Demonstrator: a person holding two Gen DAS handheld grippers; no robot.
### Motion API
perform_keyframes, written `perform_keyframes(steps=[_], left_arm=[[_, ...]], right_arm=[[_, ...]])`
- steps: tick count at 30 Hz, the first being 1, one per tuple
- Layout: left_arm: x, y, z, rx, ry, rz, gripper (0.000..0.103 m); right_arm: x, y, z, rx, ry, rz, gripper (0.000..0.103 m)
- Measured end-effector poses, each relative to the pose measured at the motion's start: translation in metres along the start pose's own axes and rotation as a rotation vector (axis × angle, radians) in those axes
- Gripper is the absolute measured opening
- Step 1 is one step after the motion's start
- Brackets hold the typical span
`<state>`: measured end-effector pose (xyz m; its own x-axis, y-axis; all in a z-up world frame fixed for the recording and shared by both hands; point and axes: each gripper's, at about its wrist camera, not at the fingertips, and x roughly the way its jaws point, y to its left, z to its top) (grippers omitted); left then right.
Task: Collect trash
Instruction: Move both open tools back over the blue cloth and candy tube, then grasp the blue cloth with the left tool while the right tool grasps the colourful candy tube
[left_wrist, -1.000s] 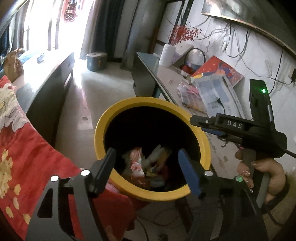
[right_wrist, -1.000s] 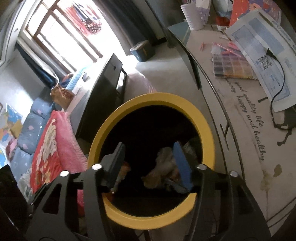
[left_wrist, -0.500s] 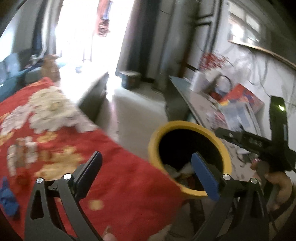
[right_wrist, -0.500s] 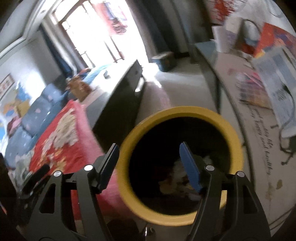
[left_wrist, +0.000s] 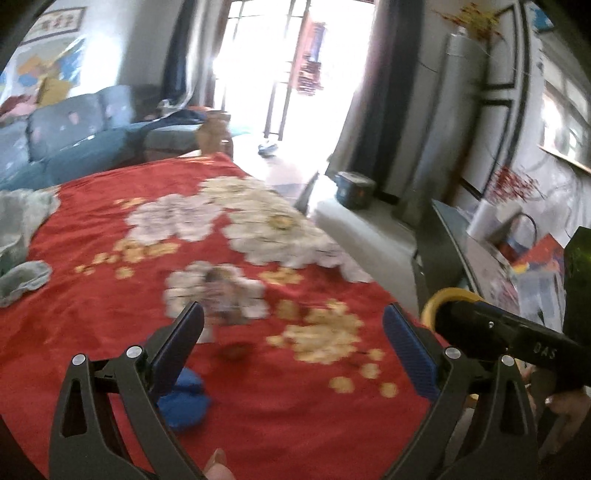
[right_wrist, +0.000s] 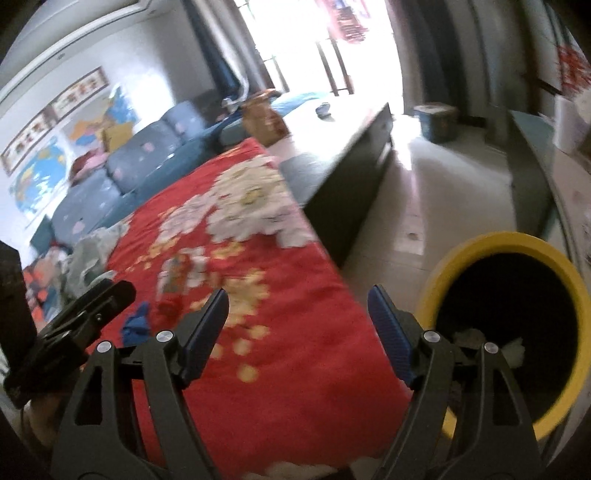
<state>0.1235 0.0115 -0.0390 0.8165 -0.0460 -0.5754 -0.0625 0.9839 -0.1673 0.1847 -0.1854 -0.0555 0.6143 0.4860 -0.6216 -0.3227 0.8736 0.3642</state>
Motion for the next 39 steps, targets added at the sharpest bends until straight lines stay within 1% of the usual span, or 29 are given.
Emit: perform_keyframes(steps=[3, 6, 10, 13, 18, 19, 22, 23, 24, 26, 28, 29, 30, 31, 32, 33, 35, 39], left_arm=[[-0.007, 0.025, 0.001, -0.026, -0.005, 0.036, 0.095], [-0.01, 0.051, 0.001, -0.065, 0.007, 0.072, 0.095], [-0.007, 0.084, -0.005, -0.126, 0.053, 0.098, 0.095], [-0.002, 0.102, -0.014, -0.165, 0.105, 0.066, 0.094], [0.011, 0.122, -0.027, -0.194, 0.185, 0.037, 0.091], [0.013, 0.124, -0.029, -0.199, 0.197, 0.025, 0.087], [0.021, 0.128, -0.037, -0.221, 0.24, -0.037, 0.079], [0.023, 0.128, -0.038, -0.223, 0.248, -0.048, 0.073], [0.024, 0.129, -0.041, -0.224, 0.251, -0.058, 0.071], [0.026, 0.129, -0.044, -0.218, 0.26, -0.062, 0.063], [0.027, 0.128, -0.046, -0.208, 0.266, -0.068, 0.058], [0.027, 0.127, -0.046, -0.208, 0.267, -0.074, 0.051], [0.027, 0.126, -0.046, -0.208, 0.269, -0.083, 0.047], [0.028, 0.124, -0.047, -0.206, 0.273, -0.092, 0.041], [0.028, 0.123, -0.047, -0.202, 0.276, -0.095, 0.035], [0.029, 0.12, -0.048, -0.193, 0.279, -0.1, 0.033], [0.03, 0.116, -0.048, -0.185, 0.283, -0.109, 0.025], [0.03, 0.105, -0.045, -0.172, 0.272, -0.12, 0.022]], right_arm=[[0.015, 0.025, 0.003, -0.034, 0.024, 0.039, 0.07], [0.034, 0.051, 0.005, -0.075, 0.058, 0.077, 0.07], [0.058, 0.075, 0.005, -0.1, 0.104, 0.109, 0.07], [0.074, 0.089, 0.007, -0.113, 0.136, 0.123, 0.07], [0.103, 0.108, 0.011, -0.13, 0.197, 0.152, 0.07], [0.108, 0.11, 0.012, -0.13, 0.212, 0.154, 0.068], [0.124, 0.116, 0.012, -0.129, 0.251, 0.167, 0.061], [0.131, 0.118, 0.012, -0.122, 0.273, 0.178, 0.058], [0.137, 0.12, 0.011, -0.118, 0.287, 0.185, 0.055], [0.145, 0.122, 0.01, -0.109, 0.311, 0.198, 0.047], [0.155, 0.125, 0.008, -0.093, 0.337, 0.215, 0.041], [0.159, 0.125, 0.007, -0.087, 0.349, 0.222, 0.039], [0.162, 0.126, 0.006, -0.084, 0.357, 0.226, 0.037], [0.164, 0.126, 0.005, -0.084, 0.36, 0.23, 0.036], [0.164, 0.127, 0.004, -0.084, 0.359, 0.235, 0.031], [0.164, 0.127, 0.003, -0.083, 0.36, 0.246, 0.026], [0.16, 0.125, 0.003, -0.068, 0.359, 0.26, 0.026], [0.138, 0.111, 0.007, -0.054, 0.297, 0.235, 0.026]])
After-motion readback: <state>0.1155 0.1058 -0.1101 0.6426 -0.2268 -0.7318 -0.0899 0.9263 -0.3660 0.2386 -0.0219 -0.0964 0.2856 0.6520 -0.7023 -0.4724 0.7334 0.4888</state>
